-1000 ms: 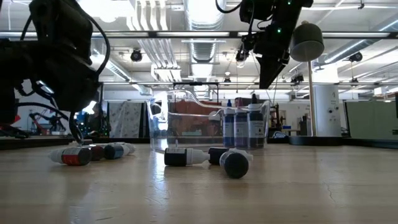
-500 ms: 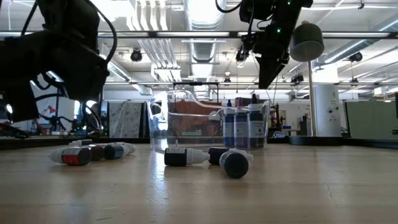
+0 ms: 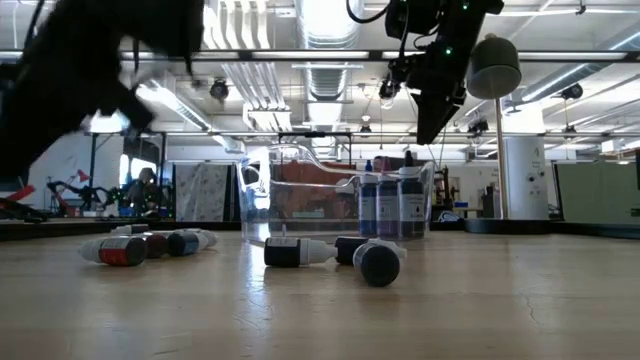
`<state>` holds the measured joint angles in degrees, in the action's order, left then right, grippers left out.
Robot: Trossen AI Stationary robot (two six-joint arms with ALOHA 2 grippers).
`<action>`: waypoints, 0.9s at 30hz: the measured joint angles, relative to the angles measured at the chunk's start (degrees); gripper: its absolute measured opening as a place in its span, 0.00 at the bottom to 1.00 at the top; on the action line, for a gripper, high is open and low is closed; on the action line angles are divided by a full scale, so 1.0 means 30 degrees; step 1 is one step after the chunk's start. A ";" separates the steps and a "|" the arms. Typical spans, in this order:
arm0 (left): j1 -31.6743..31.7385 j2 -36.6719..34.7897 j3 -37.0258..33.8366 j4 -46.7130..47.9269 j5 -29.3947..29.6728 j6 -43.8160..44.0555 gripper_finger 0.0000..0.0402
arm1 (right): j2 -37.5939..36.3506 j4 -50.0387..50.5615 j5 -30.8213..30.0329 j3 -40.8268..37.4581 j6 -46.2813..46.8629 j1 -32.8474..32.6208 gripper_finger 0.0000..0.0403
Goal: Pick & Place food coloring
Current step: Put the big pink food coloring bottle into the transparent bin
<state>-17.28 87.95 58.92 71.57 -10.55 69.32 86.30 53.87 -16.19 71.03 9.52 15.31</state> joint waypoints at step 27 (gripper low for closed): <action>-1.0671 -0.4120 0.2156 0.0504 0.0979 0.1465 0.31 | 0.0000 -0.0127 0.0076 -0.0148 -0.0435 -0.0007 0.57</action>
<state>-49.30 75.59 65.39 73.08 -7.61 73.72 86.30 53.49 -15.96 70.59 8.21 15.29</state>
